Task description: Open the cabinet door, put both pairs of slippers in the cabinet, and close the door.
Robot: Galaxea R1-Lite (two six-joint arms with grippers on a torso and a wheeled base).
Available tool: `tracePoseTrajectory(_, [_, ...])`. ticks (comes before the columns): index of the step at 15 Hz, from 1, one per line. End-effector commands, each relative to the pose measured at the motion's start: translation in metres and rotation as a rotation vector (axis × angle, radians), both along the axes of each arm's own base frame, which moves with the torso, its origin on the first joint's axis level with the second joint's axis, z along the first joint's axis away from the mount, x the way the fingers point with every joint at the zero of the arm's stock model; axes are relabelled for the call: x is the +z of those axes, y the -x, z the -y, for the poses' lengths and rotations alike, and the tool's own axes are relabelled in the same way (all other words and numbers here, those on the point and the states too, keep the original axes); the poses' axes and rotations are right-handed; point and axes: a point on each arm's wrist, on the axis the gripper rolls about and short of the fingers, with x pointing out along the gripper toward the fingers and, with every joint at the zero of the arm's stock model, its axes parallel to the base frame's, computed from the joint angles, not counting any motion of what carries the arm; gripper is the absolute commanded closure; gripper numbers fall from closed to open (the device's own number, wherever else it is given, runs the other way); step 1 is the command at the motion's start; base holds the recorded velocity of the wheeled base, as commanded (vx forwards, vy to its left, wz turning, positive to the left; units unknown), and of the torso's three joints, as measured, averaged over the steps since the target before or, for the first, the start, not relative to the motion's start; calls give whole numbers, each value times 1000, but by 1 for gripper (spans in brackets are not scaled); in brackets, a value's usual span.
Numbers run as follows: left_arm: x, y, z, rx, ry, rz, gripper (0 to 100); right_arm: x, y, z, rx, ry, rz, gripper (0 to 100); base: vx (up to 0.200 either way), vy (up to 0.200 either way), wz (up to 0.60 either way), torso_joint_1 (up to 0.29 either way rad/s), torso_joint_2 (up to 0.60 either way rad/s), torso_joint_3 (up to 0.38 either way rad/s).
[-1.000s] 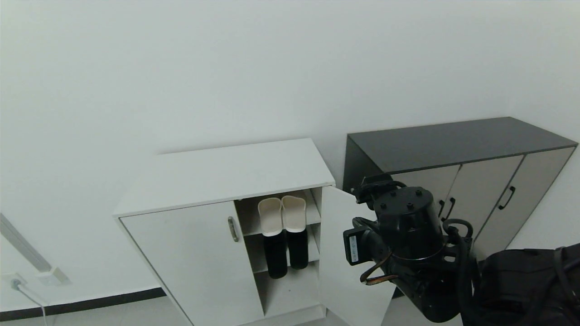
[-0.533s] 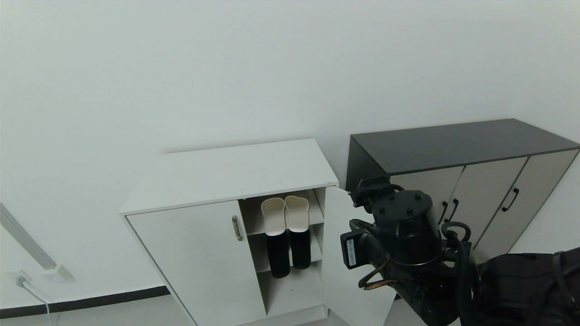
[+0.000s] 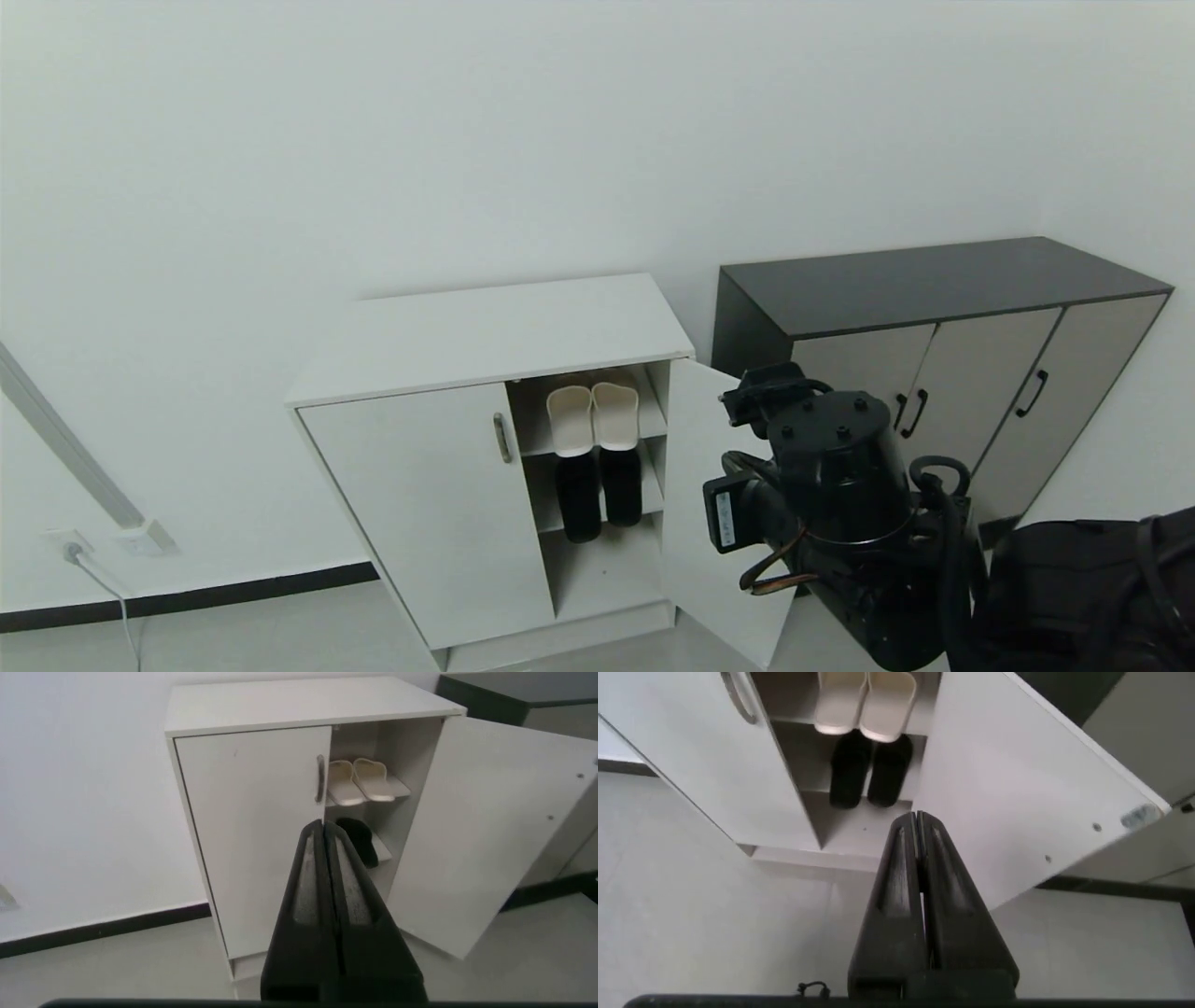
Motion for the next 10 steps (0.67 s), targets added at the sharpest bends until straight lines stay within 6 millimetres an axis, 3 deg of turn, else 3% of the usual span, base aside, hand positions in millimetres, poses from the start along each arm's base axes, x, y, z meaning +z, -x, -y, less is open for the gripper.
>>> tracePoseTrajectory(1, [0, 0, 0, 0, 1, 1, 100, 0, 0, 0, 0, 0, 2, 100, 0, 0, 0, 0, 0, 0])
tracePoseTrajectory(4, [0, 0, 0, 0, -1, 1, 100, -4, -7, 2, -17, 17, -1, 100, 0, 0, 0, 0, 0, 0])
tracePoseTrajectory(10, [0, 0, 0, 0, 1, -1, 100, 3, -46, 18, -71, 0, 50, 100, 0, 0, 0, 0, 0, 0])
